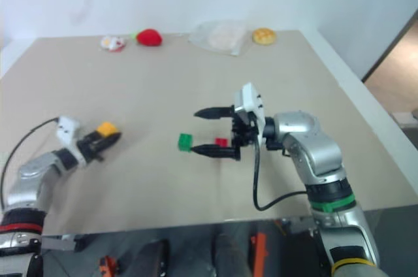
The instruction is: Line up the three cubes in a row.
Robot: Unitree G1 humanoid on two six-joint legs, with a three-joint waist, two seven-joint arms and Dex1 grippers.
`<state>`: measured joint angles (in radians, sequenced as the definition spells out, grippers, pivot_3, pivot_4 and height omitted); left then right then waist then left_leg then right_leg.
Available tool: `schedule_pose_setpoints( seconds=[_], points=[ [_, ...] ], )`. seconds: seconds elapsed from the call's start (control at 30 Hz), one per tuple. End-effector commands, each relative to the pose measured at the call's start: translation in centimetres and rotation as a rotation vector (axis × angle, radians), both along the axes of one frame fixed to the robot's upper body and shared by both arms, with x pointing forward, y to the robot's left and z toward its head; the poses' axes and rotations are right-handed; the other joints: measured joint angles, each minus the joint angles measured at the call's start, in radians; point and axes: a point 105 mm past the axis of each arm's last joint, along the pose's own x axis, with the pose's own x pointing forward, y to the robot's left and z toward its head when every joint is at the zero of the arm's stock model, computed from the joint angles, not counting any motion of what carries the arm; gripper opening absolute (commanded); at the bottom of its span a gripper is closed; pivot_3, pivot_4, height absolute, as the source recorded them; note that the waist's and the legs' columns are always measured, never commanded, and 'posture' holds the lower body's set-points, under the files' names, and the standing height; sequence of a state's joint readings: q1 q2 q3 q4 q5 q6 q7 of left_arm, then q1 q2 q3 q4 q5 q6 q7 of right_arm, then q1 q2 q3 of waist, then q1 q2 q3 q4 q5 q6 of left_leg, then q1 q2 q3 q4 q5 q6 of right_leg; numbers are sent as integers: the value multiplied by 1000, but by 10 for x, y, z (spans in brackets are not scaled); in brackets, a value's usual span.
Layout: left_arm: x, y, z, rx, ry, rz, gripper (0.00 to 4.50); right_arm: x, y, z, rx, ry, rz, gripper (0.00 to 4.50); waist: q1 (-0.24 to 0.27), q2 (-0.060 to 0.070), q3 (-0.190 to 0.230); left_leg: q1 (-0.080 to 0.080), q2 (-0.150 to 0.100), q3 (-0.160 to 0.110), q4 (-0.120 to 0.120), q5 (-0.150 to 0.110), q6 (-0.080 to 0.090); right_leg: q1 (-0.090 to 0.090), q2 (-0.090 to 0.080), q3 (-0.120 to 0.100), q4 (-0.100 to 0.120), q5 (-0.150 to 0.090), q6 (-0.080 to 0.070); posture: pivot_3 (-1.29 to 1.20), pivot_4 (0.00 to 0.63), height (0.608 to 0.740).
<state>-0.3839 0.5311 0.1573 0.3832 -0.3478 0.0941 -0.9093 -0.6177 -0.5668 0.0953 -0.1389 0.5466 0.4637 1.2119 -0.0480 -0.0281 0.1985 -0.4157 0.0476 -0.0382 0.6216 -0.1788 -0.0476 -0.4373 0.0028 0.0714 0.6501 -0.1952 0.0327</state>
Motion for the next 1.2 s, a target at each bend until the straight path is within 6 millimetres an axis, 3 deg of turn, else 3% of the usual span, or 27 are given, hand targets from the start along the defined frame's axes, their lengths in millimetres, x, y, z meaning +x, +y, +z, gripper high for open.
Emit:
schedule_pose_setpoints(
  seconds=[0.03, 0.13, 0.27, 0.4, 0.57, 0.77, 0.97, 1.2],
  points=[
    [3, -34, 27, 43, -72, -177, 1350, -5, -12, 18, 35, -49, -25, 4500, 1, 0, 0, -1, 0, 0, 0, 0, 0, -1, 0, 0, 0, 0, 0, 0, 150, 740],
    [5, -56, 28, 75, -51, -309, 1350, -1, -25, 16, 21, -39, -89, 4500, 2, 0, 0, -2, 0, 0, 0, 0, 0, -1, 1, 0, 0, 1, 1, 0, 150, 740],
    [6, -63, 23, 109, -16, -390, 1350, 2, -35, 7, 3, -17, -147, 4500, -6, 0, 0, -1, 0, 0, 0, 0, 0, -1, 1, 1, 0, 1, 2, 0, 150, 740],
    [0, -63, 13, 163, 29, -478, 1350, 1, -41, 3, 0, -3, -184, 4500, -8, 0, 0, -1, 1, 1, -1, -1, 1, -2, 3, 2, 0, 2, 3, 0, 150, 740],
    [-11, -46, -4, 273, 76, -542, 1350, -3, -47, 0, -2, 6, -219, 4500, -7, 0, 0, -1, 1, 1, -1, -1, 1, -3, 3, 3, 0, 1, 2, 0, 150, 740],
    [-9, -43, 3, 284, 72, -589, 1350, -5, -52, -1, -16, 12, -231, 4500, -11, 0, 0, -1, 2, 2, 0, -1, 1, -2, 3, 3, 0, 0, -1, 0, 150, 740],
    [6, -48, 13, 250, 29, -588, 1350, -10, -53, 2, -33, 10, -240, 4500, -8, 0, 0, -1, 2, 2, 0, -1, 1, -3, 4, 3, 0, 0, -1, 0, 150, 740],
    [14, -63, 14, 235, -12, -626, 1350, -17, -60, 4, -55, 16, -265, 4500, 0, 0, 0, -4, 2, 2, 1, -1, 1, -3, 4, 3, 0, 1, 1, 0, 150, 740]
  ],
)
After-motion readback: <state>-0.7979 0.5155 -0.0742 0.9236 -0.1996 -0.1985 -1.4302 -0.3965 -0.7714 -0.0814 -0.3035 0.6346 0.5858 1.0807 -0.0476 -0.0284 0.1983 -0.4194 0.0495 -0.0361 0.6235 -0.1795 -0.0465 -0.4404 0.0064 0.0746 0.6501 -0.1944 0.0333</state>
